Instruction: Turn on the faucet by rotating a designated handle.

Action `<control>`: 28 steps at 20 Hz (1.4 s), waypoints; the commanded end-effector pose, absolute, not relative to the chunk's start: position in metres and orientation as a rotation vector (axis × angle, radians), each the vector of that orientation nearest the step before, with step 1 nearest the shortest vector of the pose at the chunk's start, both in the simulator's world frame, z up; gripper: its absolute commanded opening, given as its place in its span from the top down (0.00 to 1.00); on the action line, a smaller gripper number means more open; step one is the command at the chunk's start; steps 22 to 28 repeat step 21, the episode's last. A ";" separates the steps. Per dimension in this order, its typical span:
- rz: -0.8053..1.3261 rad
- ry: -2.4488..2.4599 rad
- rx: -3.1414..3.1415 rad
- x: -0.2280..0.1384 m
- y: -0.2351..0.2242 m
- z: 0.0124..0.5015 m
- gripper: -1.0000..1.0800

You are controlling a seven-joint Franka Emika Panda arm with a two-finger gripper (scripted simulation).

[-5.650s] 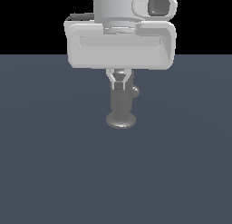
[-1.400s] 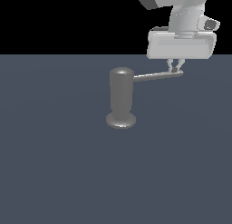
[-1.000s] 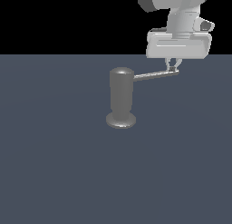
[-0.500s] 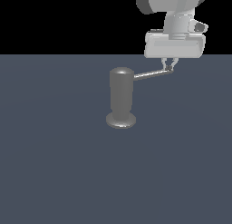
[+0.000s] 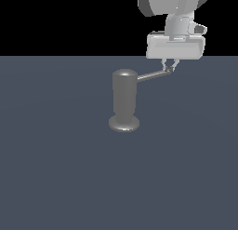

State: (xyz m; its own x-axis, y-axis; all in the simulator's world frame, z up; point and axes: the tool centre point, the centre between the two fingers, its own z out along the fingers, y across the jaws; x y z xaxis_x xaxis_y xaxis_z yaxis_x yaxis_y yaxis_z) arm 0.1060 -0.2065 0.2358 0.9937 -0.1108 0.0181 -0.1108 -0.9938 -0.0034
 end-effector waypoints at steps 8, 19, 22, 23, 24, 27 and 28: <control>-0.008 0.192 -3.135 0.125 -0.213 0.223 1.00; -0.002 0.200 -3.135 0.146 -0.215 0.221 1.00; -0.001 0.201 -3.135 0.147 -0.215 0.220 1.00; -0.001 0.201 -3.135 0.147 -0.215 0.220 1.00; -0.001 0.201 -3.135 0.147 -0.215 0.220 1.00; -0.001 0.201 -3.135 0.147 -0.215 0.220 1.00; -0.001 0.201 -3.135 0.147 -0.215 0.220 1.00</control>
